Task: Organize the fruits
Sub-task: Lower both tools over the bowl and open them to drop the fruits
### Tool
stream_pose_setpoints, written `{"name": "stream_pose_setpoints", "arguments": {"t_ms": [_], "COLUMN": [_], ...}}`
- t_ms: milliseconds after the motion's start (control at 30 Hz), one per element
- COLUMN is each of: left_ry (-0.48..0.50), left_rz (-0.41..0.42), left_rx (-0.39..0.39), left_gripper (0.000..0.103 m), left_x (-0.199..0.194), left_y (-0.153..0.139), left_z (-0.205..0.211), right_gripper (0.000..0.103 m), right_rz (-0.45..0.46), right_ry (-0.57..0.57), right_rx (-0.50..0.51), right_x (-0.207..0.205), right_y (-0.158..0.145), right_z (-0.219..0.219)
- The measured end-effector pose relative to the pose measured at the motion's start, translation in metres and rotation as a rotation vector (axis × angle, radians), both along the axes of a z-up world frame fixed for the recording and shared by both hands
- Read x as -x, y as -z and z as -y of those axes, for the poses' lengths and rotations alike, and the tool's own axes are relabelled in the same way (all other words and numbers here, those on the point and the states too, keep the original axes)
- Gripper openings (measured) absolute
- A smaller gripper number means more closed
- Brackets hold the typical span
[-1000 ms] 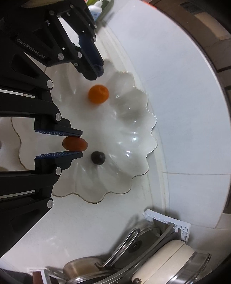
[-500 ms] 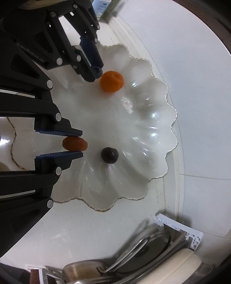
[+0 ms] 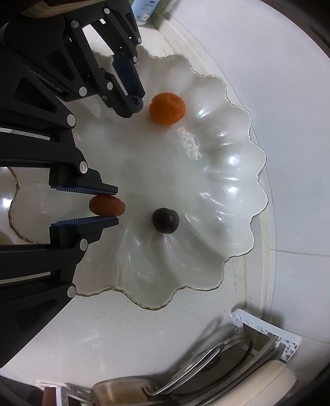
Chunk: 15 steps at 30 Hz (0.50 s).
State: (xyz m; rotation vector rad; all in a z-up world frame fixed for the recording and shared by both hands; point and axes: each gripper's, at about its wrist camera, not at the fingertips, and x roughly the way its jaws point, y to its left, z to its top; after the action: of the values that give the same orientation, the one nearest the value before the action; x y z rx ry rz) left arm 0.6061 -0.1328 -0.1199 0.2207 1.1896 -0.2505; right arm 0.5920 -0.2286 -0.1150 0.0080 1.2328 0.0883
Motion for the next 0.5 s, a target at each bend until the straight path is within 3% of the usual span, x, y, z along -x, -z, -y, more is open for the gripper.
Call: {"name": "stream_pose_setpoints", "arguments": {"t_ms": [300, 500], "left_ry": [-0.015, -0.016], "left_rz": [0.01, 0.046], "left_rx": [0.004, -0.004], "left_gripper": [0.041, 0.044], "left_x": [0.002, 0.01], "left_y": [-0.007, -0.021], "left_z": [-0.004, -0.009], "right_gripper": [0.022, 0.022], "right_rz": [-0.017, 0.004], "right_ry": [0.025, 0.037], "right_rx": [-0.021, -0.022], "right_x": [-0.001, 0.007], "right_y": [0.0, -0.009], "right_z": [0.007, 0.01]}}
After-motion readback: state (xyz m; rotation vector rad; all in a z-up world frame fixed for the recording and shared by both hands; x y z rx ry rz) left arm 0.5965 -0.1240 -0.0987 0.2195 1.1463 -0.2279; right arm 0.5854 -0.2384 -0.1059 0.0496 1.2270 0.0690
